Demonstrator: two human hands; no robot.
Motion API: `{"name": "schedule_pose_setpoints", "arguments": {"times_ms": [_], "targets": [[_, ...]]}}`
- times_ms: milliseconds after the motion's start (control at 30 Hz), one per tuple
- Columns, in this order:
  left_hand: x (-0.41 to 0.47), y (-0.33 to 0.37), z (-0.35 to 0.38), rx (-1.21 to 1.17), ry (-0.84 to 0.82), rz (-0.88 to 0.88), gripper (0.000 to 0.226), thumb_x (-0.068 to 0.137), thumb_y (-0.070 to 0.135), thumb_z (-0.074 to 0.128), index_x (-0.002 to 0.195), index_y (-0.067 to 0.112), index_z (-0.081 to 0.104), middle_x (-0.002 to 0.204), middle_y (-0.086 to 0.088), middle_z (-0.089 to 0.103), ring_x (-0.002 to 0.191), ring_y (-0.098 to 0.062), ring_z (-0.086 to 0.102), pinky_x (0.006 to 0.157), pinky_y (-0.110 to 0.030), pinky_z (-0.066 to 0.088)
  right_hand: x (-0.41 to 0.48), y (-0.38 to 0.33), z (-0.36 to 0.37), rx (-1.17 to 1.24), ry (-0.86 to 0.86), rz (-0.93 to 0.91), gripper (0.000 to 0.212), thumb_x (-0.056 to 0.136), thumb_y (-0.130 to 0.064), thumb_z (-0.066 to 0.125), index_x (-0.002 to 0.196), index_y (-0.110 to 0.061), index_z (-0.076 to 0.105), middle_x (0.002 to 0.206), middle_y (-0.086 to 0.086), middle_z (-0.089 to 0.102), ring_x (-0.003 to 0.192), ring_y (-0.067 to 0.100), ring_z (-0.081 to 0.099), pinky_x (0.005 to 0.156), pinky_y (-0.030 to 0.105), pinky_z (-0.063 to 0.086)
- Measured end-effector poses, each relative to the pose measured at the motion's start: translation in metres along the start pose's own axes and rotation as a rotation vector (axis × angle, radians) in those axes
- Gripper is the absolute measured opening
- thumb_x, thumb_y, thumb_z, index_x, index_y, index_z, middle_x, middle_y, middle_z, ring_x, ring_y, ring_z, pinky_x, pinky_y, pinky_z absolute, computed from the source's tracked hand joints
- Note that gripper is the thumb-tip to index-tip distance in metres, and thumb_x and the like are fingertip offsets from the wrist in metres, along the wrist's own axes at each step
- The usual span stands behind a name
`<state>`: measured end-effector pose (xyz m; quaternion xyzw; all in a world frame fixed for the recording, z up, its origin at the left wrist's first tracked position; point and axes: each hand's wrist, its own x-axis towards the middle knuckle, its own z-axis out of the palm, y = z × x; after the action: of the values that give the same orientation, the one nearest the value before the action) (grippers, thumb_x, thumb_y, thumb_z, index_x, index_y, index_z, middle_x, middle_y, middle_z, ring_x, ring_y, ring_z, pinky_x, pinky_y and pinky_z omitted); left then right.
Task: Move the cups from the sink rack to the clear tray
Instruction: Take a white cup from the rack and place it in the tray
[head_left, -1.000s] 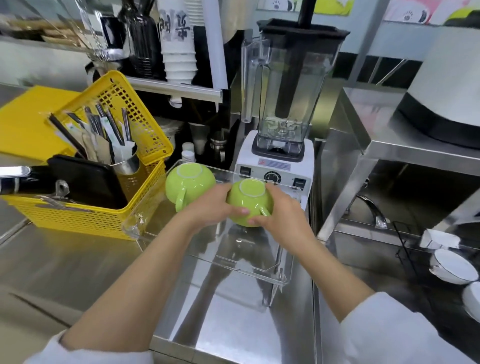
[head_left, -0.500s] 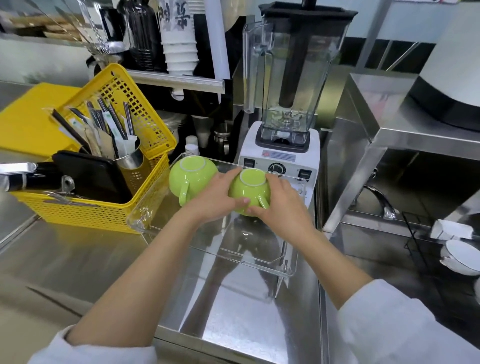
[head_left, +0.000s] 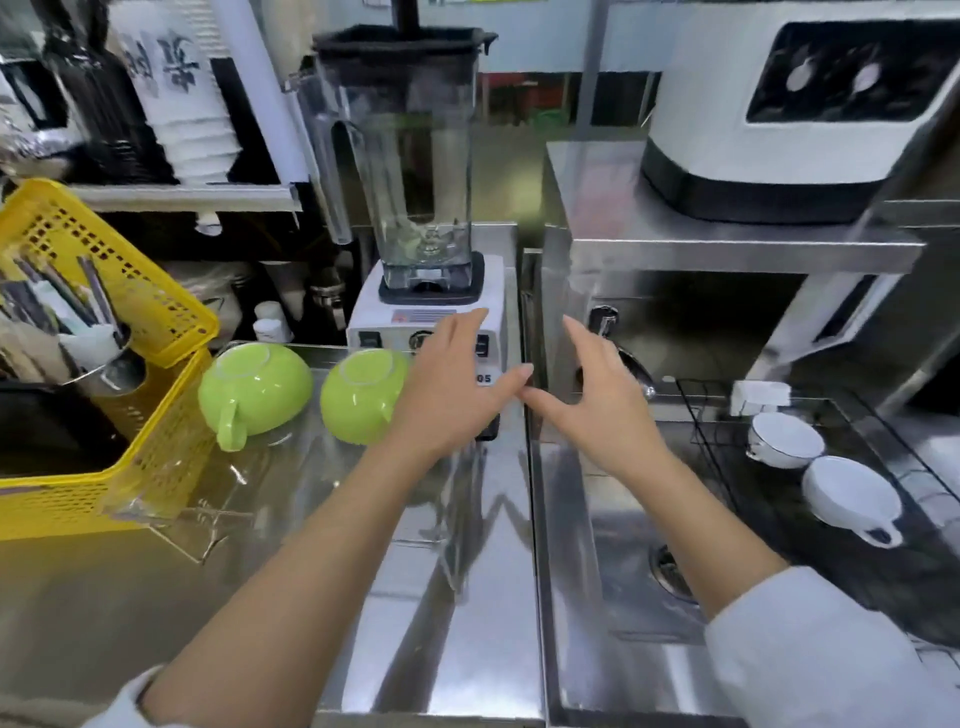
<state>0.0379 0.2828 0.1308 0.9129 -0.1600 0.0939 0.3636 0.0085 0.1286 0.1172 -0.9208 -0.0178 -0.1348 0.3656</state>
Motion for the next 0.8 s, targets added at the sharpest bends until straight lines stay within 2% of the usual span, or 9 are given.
{"name": "schedule_pose_setpoints", "arguments": {"times_ms": [133,267,367,500,600,700,800], "targets": [[0.006,0.034,0.048,-0.011,-0.084,0.076,0.072,0.082,0.051,0.056,0.141,0.019,0.03,0.147,-0.001,0.035,0.136,-0.018,0.031,0.11,-0.034,0.027,-0.013,0.043,-0.039,-0.033,0.057,0.083,0.082,0.079,-0.046,0.063,0.145,-0.022,0.022,0.147,0.005,0.034,0.134,0.021,0.036,0.109,0.04,0.033],[0.012,0.077,0.115,-0.026,-0.191,0.121,0.073,0.08,0.053,0.058,0.139,0.017,0.034,0.142,-0.004,0.041,0.132,-0.02,0.037,0.111,-0.04,0.031,-0.029,0.106,-0.084,-0.118,0.064,0.202,0.086,0.077,-0.054,0.061,0.145,-0.021,0.02,0.146,0.007,0.036,0.134,0.024,0.035,0.108,0.044,0.033],[0.018,0.104,0.166,-0.031,-0.276,0.119,0.075,0.079,0.054,0.058,0.139,0.016,0.034,0.143,-0.005,0.04,0.132,-0.021,0.037,0.111,-0.035,0.029,-0.041,0.148,-0.113,-0.108,0.051,0.313,0.088,0.076,-0.056,0.061,0.145,-0.02,0.02,0.149,0.008,0.033,0.136,0.026,0.033,0.109,0.044,0.031],[0.022,0.135,0.229,-0.046,-0.386,0.103,0.072,0.08,0.051,0.058,0.139,0.018,0.034,0.142,-0.004,0.041,0.132,-0.021,0.037,0.11,-0.036,0.031,-0.057,0.209,-0.139,-0.12,0.054,0.419,0.081,0.073,-0.06,0.063,0.138,-0.022,0.032,0.14,0.007,0.044,0.128,0.027,0.043,0.1,0.046,0.041],[0.024,0.148,0.274,-0.066,-0.475,0.077,0.071,0.08,0.049,0.061,0.138,0.016,0.035,0.142,-0.007,0.041,0.133,-0.022,0.036,0.111,-0.036,0.031,-0.068,0.251,-0.148,-0.08,0.024,0.538,0.081,0.073,-0.057,0.063,0.137,-0.017,0.034,0.14,0.01,0.043,0.129,0.028,0.041,0.103,0.046,0.039],[0.024,0.158,0.312,-0.05,-0.559,0.02,0.074,0.079,0.05,0.06,0.139,0.015,0.034,0.144,-0.008,0.04,0.133,-0.024,0.035,0.11,-0.038,0.031,-0.075,0.289,-0.15,-0.057,0.021,0.597,0.078,0.065,-0.069,0.059,0.125,-0.022,0.044,0.125,0.008,0.055,0.114,0.029,0.053,0.09,0.049,0.048],[0.022,0.163,0.343,-0.09,-0.609,-0.033,0.066,0.08,0.047,0.061,0.135,0.016,0.039,0.139,-0.006,0.045,0.129,-0.024,0.04,0.107,-0.04,0.036,-0.079,0.314,-0.151,-0.05,-0.001,0.648,0.074,0.065,-0.059,0.059,0.124,-0.018,0.044,0.122,0.011,0.055,0.11,0.03,0.054,0.087,0.048,0.049]]}}
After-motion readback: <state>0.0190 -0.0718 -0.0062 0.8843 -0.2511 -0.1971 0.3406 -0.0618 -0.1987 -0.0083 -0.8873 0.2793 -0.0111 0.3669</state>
